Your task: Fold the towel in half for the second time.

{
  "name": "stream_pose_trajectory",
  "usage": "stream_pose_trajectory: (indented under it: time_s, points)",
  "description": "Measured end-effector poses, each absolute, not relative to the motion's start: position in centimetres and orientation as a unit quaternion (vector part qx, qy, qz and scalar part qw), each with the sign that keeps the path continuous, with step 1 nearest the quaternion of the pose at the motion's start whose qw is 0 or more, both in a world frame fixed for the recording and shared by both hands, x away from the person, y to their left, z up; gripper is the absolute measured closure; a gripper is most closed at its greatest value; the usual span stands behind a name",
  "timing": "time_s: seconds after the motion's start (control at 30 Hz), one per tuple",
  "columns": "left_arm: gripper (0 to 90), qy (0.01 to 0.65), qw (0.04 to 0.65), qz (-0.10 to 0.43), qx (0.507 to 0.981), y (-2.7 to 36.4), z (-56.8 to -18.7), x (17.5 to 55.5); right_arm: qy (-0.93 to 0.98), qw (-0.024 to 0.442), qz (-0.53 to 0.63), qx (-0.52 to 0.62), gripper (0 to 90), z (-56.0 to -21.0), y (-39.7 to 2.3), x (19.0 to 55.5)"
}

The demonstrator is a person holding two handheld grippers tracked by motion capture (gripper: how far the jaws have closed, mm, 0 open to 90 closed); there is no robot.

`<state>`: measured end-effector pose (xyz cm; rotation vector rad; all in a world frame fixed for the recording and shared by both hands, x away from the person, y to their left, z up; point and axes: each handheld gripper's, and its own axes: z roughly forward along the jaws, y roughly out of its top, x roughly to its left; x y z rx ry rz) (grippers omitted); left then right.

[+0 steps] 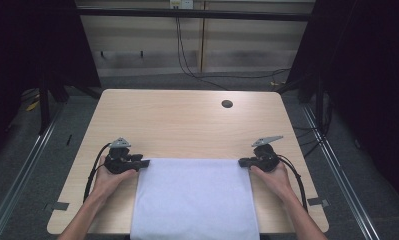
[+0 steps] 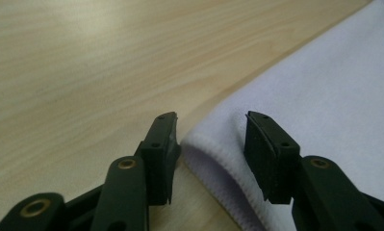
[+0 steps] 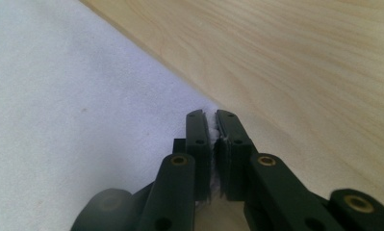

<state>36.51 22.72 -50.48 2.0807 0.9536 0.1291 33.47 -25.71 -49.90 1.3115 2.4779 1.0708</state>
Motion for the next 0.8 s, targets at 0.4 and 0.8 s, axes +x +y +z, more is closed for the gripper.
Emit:
stream_pose_trajectory:
  time_s: [0.4, 0.8]
  points:
    - [83.3, 0.359, 0.412, 0.027, 0.837, 22.5, -50.6, 36.3, 0.821, 0.058, 0.362, 0.437, 85.6, -49.9, -25.8, 33.5]
    - [84.1, 0.37, 0.444, 0.035, 0.815, 22.7, -48.8, 37.9, 0.793, 0.066, 0.431, 0.426, 86.5, -46.6, -26.5, 34.5]
